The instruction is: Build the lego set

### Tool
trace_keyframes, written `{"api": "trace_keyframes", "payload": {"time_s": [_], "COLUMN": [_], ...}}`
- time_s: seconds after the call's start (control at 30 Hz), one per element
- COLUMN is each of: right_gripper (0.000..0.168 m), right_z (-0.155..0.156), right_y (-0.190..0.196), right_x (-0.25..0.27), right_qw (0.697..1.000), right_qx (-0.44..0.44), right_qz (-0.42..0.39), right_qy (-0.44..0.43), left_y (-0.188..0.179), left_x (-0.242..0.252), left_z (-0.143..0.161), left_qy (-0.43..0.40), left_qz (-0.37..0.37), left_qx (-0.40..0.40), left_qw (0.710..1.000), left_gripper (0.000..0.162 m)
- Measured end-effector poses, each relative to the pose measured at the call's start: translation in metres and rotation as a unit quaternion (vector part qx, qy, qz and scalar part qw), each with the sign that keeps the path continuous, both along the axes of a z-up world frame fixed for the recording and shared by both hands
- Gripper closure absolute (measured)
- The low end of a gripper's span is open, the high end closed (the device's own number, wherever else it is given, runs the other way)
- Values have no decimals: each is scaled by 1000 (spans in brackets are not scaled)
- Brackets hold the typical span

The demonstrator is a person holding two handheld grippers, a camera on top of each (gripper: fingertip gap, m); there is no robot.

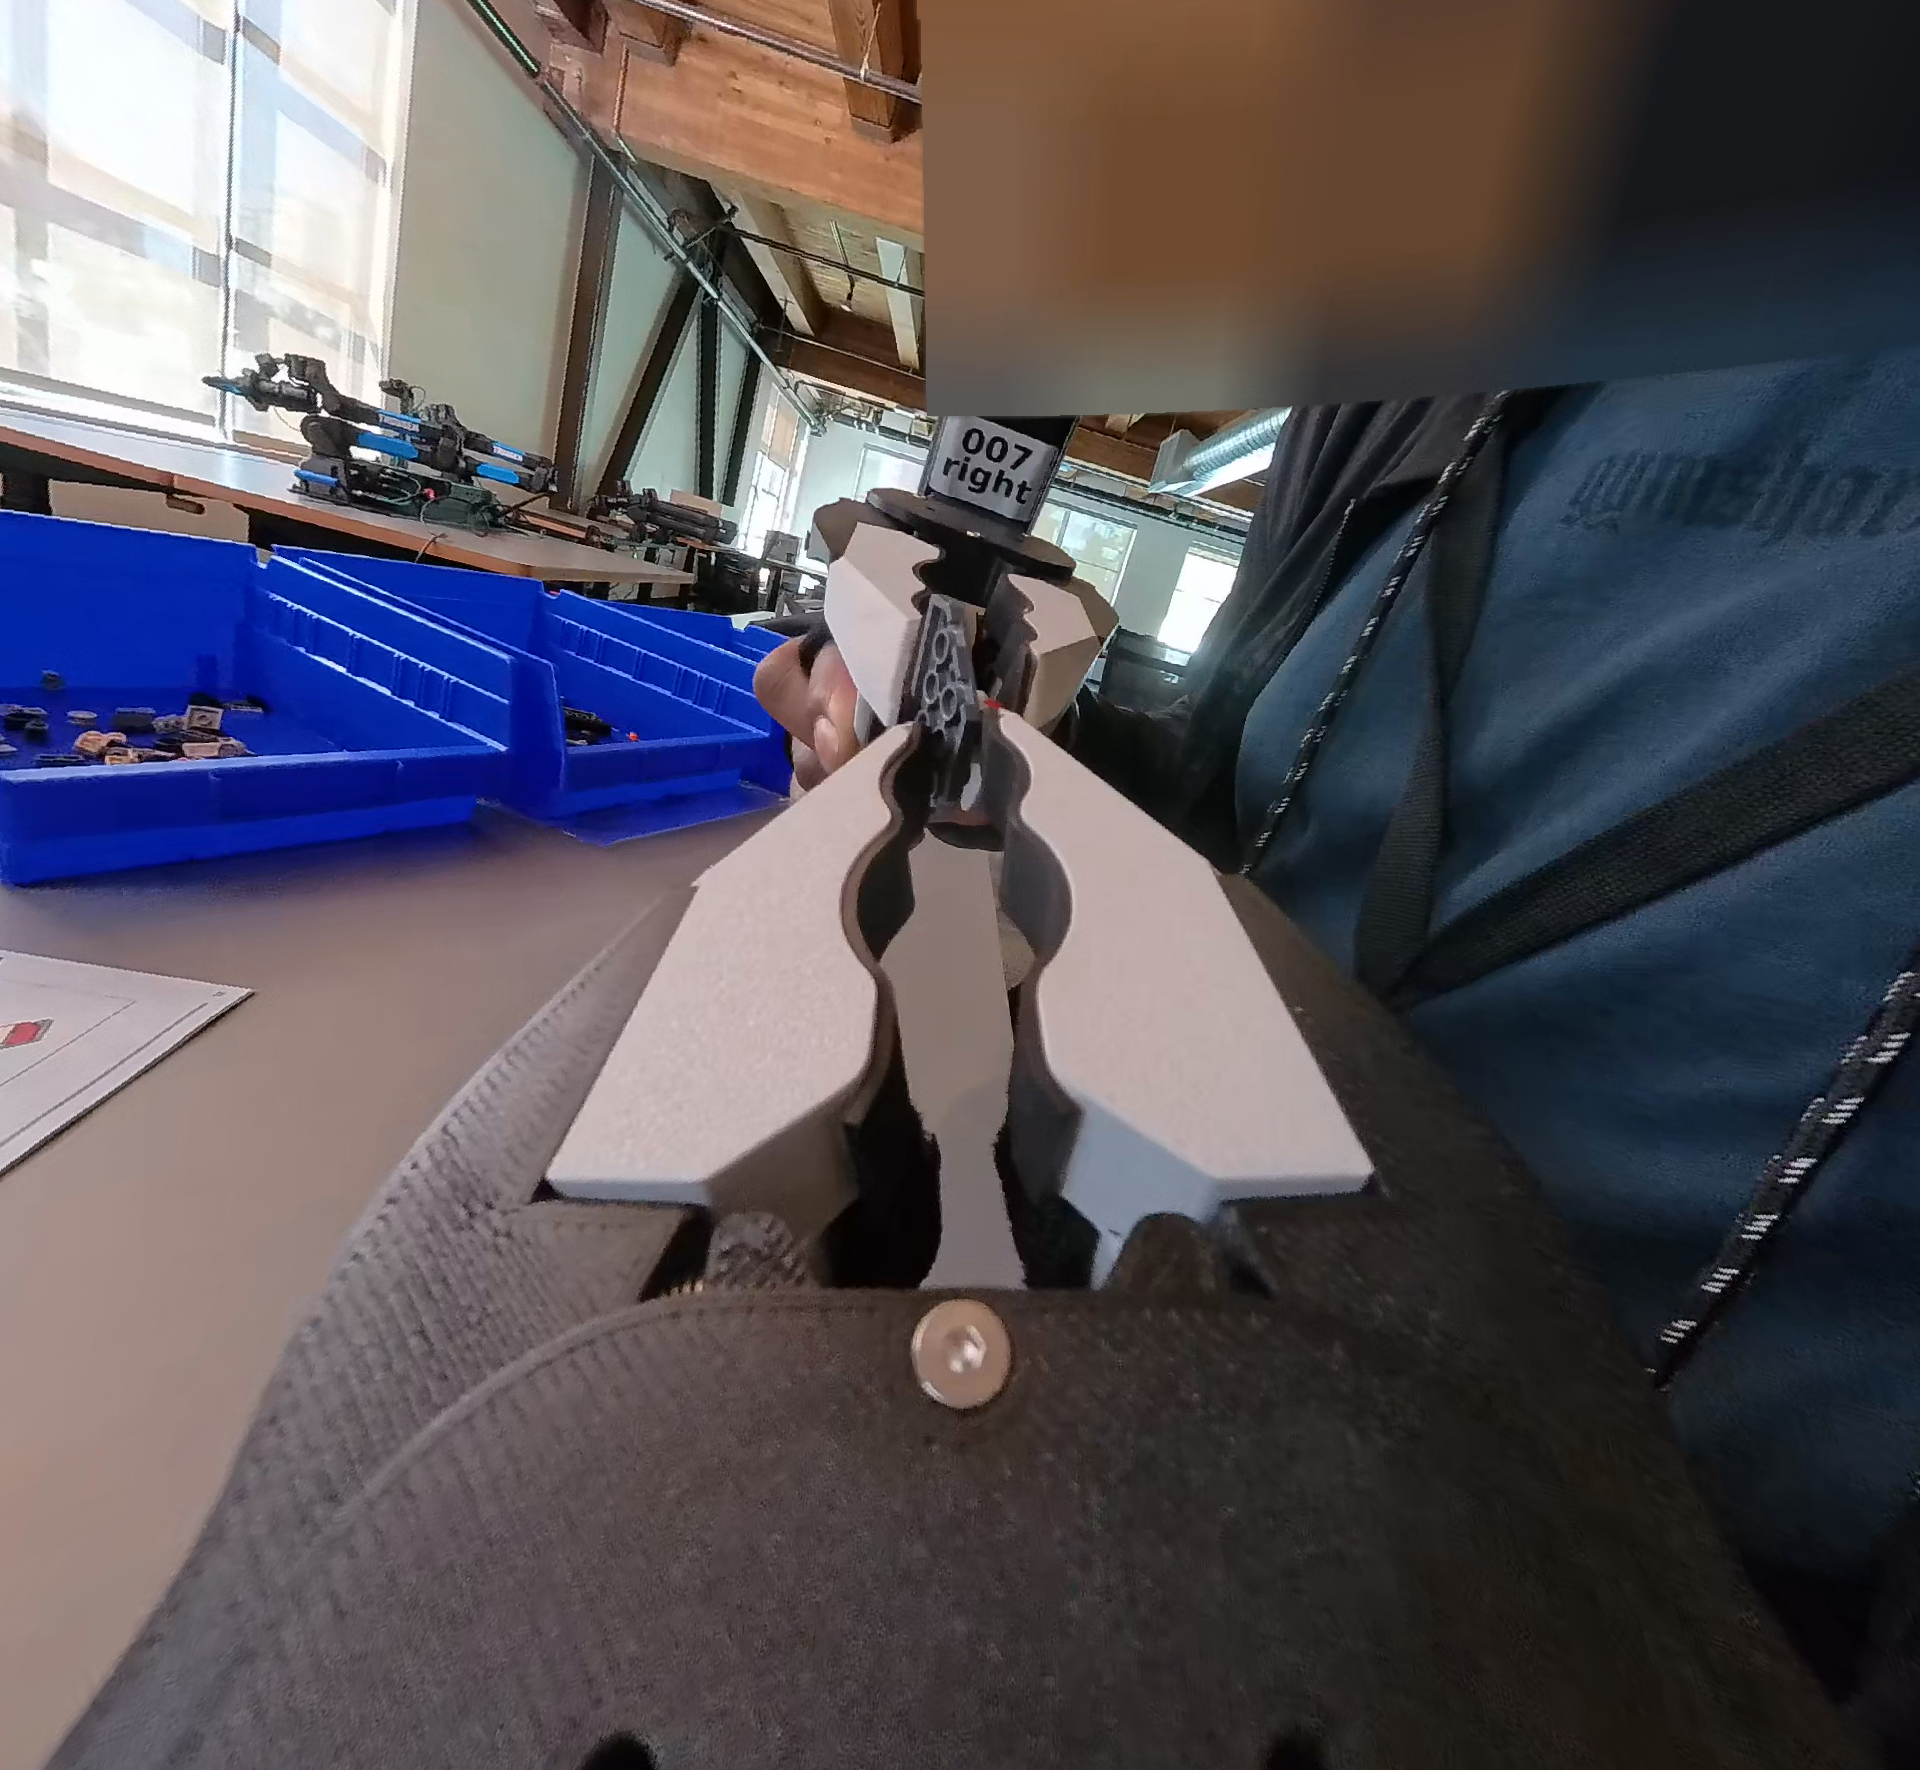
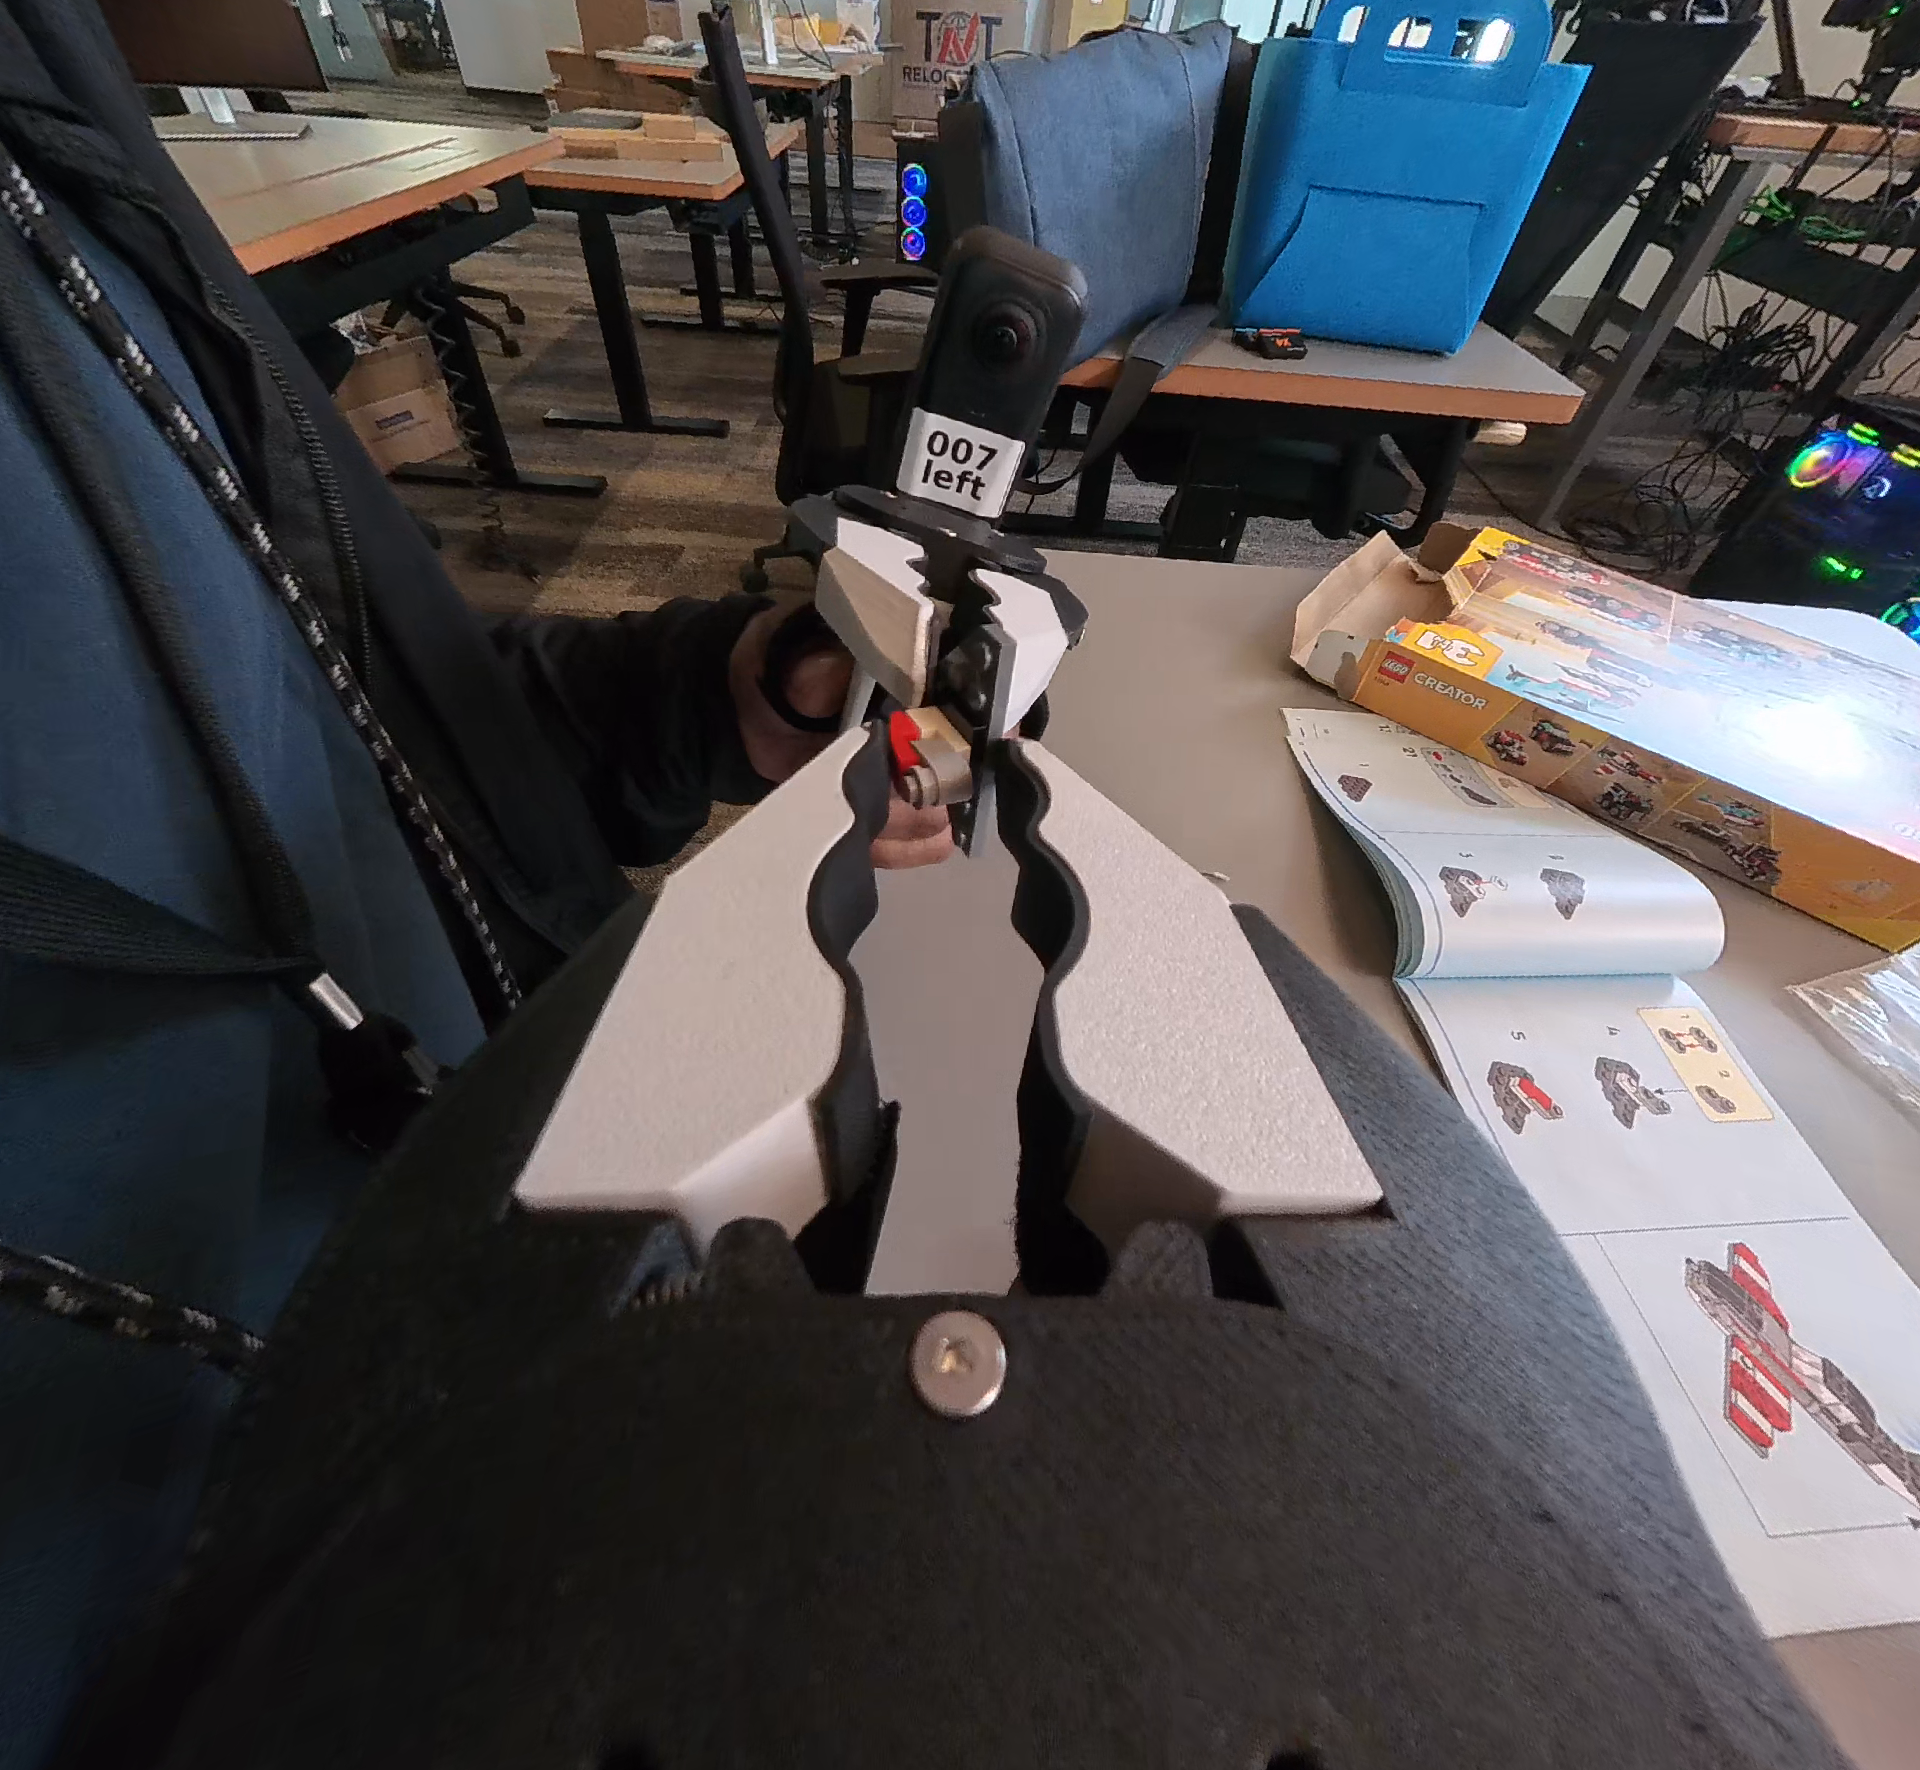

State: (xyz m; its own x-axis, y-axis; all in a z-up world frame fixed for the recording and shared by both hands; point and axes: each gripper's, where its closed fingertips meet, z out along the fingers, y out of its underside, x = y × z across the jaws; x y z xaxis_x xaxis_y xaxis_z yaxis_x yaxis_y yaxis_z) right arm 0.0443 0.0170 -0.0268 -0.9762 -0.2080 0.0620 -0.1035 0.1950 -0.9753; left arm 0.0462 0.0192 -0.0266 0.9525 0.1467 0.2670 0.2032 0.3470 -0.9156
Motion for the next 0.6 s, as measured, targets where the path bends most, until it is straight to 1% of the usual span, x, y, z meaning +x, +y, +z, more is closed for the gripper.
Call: {"api": "trace_keyframes", "payload": {"time_s": [0.17,0.27,0.3,0.37,0.43,0.6], "right_gripper": [147,147,147,147,147,147], "right_z": [3,2,2,3,3,3], "right_y": [-2,-3,-3,-4,-4,-5], "right_x": [-3,-3,-3,-4,-5,-5], "right_qw": [1000,1000,1000,1000,1000,1000], "right_qx": [-17,-17,-16,-16,-17,-19], "right_qz": [-10,-12,-13,-17,-19,-20], "right_qy": [-9,-6,-5,-7,-9,-12], "left_y": [-3,-6,-7,-4,0,0], "left_x": [-3,-5,-5,-5,-4,-4], "left_z": [4,7,8,6,4,5], "left_qy": [-13,-32,-35,-35,-32,-30], "left_qz": [0,-12,-14,-14,-14,-11], "left_qx": [21,44,48,40,30,31], "left_qw": [1000,998,998,999,999,999], "left_gripper": [152,137,136,137,141,143]}}
